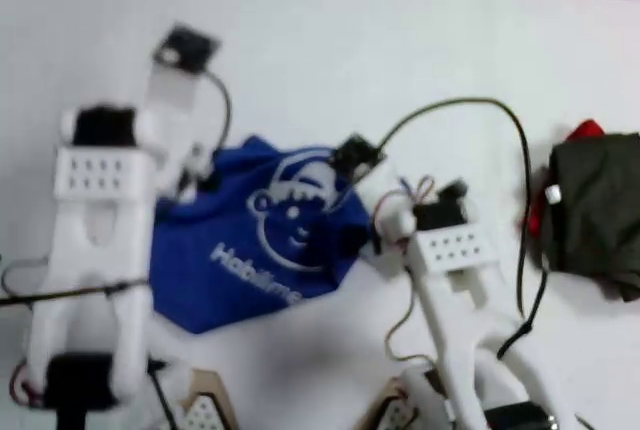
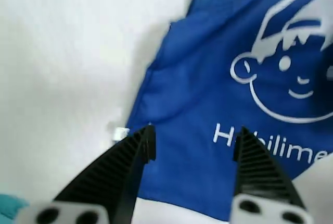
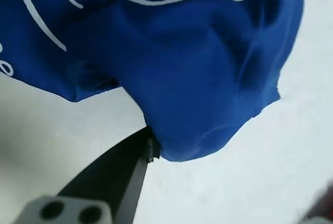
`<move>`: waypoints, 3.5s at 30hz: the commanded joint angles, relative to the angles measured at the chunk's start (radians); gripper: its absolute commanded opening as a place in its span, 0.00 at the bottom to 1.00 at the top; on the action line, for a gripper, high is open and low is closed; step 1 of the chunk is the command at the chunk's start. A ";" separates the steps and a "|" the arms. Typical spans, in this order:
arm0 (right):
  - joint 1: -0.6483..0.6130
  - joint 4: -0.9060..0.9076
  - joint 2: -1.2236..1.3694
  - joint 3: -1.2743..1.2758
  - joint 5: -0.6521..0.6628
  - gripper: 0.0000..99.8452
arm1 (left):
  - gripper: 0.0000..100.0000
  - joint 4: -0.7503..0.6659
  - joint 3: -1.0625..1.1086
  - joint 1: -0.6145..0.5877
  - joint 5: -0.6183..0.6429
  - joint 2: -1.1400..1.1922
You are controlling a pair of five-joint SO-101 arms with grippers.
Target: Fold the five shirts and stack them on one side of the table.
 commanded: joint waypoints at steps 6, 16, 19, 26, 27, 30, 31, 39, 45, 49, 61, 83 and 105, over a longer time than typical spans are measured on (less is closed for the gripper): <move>0.008 -0.213 0.012 0.160 -0.006 0.47 | 0.26 -0.210 0.441 0.006 0.005 -0.143; 0.030 -0.228 0.002 0.109 0.003 0.02 | 0.26 -0.462 0.627 0.012 0.005 -0.143; 0.096 -0.223 0.002 0.029 0.003 0.02 | 0.26 -0.497 0.659 0.012 0.005 -0.143; 0.302 -0.124 0.004 -0.235 0.110 0.02 | 0.26 -0.600 0.736 0.006 0.006 -0.141; 0.328 -0.102 0.004 -0.265 0.127 0.02 | 0.26 -0.600 0.736 0.006 0.006 -0.141; 0.397 -0.027 0.002 -0.341 0.161 0.02 | 0.26 -0.595 0.730 0.011 0.006 -0.141; 0.417 -0.007 0.002 -0.353 0.175 0.02 | 0.26 -0.595 0.728 0.009 0.006 -0.141; 0.522 0.142 0.002 -0.370 0.199 0.02 | 0.26 -0.534 0.639 -0.023 -0.103 -0.138; 0.433 0.498 0.002 -0.356 0.201 0.02 | 0.26 -0.338 0.446 -0.064 -0.101 -0.064; 0.323 0.613 0.002 -0.307 0.224 0.02 | 0.26 -0.293 0.360 -0.061 -0.098 0.072; 0.432 0.472 0.012 -0.491 0.348 0.20 | 0.26 -0.253 0.272 -0.037 -0.025 0.353; -0.027 0.051 0.829 -0.907 -0.006 0.37 | 0.19 -0.199 0.473 0.025 -0.094 0.170; 0.154 0.541 0.839 -1.030 0.057 0.12 | 0.20 -0.190 0.605 0.028 -0.127 -0.348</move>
